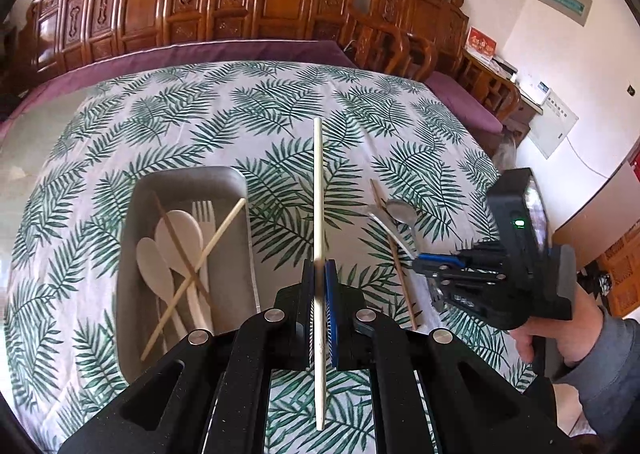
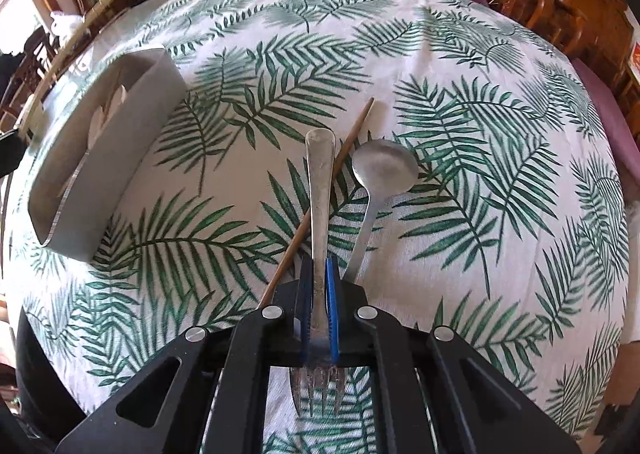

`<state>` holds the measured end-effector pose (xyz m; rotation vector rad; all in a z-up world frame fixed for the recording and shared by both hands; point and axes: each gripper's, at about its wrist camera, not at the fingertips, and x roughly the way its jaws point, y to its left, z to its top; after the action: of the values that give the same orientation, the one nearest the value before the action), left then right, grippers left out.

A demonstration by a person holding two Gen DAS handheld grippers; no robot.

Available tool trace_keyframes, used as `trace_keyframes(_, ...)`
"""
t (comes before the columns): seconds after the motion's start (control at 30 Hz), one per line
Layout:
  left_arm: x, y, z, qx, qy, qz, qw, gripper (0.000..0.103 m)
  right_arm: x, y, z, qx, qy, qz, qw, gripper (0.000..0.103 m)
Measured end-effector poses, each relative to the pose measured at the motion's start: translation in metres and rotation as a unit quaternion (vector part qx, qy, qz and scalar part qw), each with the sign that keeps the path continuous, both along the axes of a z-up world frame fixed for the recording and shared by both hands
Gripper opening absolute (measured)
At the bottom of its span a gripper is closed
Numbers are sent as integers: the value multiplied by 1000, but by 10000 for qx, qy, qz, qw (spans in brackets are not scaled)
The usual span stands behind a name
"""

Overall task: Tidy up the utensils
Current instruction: 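Carry the chopstick into the tray and open the left tool while the right tool holds the fork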

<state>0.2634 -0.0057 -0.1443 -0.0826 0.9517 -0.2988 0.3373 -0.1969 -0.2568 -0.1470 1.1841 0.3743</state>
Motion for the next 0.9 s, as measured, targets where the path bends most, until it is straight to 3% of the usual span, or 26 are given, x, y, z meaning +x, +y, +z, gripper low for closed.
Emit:
trace_keyframes(0.47, 5, 46, 0, 264, 83, 217, 9994, 5, -25, 20, 47, 450, -361, 186, 9982, 8)
trace_keyframes(0.9, 29, 81, -35, 592, 514, 289, 9965, 5, -31, 60, 75, 797, -526, 500, 9942, 8)
